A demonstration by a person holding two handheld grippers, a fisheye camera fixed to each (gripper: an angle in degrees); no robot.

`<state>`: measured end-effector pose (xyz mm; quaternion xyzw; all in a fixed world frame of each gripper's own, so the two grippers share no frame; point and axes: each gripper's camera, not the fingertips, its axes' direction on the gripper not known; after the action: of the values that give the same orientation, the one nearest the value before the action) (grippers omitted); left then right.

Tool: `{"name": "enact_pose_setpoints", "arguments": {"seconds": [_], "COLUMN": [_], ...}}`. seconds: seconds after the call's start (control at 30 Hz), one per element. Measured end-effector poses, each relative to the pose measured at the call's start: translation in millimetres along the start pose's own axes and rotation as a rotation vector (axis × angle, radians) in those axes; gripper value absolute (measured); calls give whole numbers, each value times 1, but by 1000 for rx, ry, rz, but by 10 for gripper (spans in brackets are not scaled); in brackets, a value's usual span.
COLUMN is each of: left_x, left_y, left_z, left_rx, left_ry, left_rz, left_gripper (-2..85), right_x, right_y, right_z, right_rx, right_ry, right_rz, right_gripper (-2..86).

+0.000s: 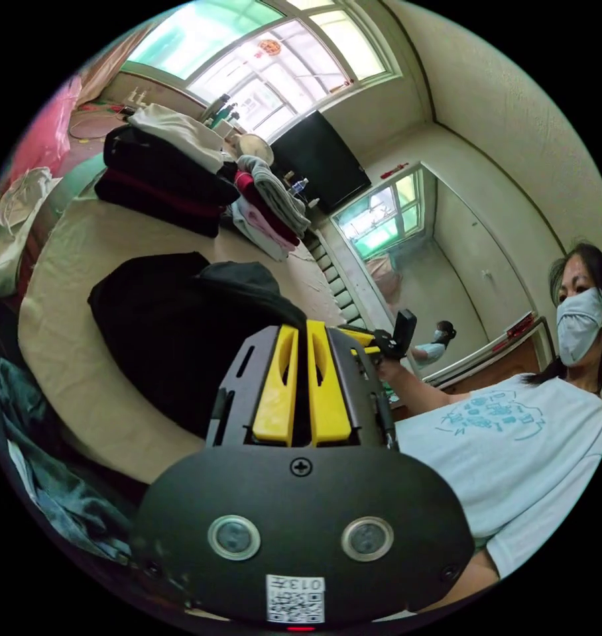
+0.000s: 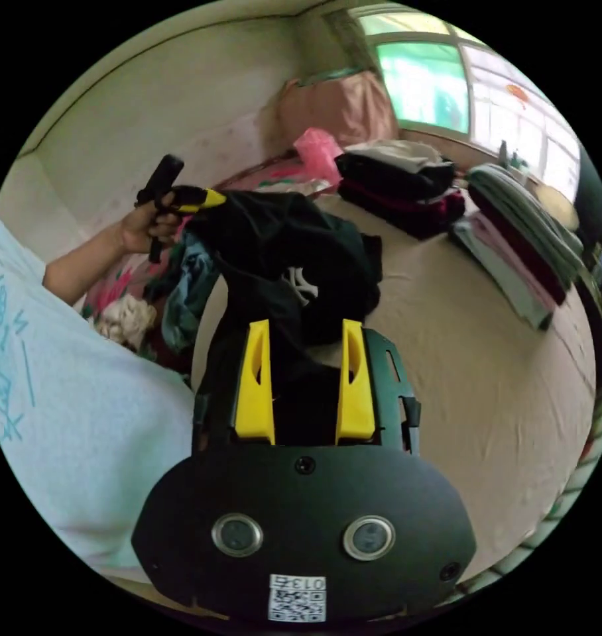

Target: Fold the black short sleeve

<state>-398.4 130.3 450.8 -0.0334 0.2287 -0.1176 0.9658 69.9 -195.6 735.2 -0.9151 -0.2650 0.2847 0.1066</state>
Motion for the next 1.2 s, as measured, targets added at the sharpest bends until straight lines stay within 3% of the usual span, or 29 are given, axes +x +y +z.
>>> {"name": "enact_pose_setpoints", "arguments": {"seconds": [0.1,0.13,0.2,0.27,0.4,0.57,0.77,0.9,1.03,1.2], "left_x": [-2,0,5,12,31,107,256,349,395,420], "left_y": [24,32,42,50,63,47,24,54,84,110], "left_z": [-15,-21,-28,-36,-57,-54,-33,-19,-14,-15], "left_rx": [41,55,57,60,136,180,195,241,322,363], "left_ry": [7,7,-7,-35,-40,-29,14,41,153,181], "left_rz": [-31,-35,-24,-5,44,319,812,1122,1173,1168], "left_gripper": [8,8,8,8,8,8,8,8,7,8], "right_x": [-22,-31,-35,-27,-21,-51,-104,-139,-175,-183], "right_y": [-16,-16,-13,-10,10,35,71,96,113,79], "right_z": [39,57,70,50,-17,-153,-289,-348,-400,-428], "right_rx": [-216,-321,-387,-308,-102,242,624,752,893,956], "right_ry": [-66,-67,-4,-83,-99,322,837,1094,1304,1395], "right_rz": [-196,-249,-228,-75,25,90,215,228,215,92], "right_gripper": [125,69,34,24,18,13,11,10,9,9]}}
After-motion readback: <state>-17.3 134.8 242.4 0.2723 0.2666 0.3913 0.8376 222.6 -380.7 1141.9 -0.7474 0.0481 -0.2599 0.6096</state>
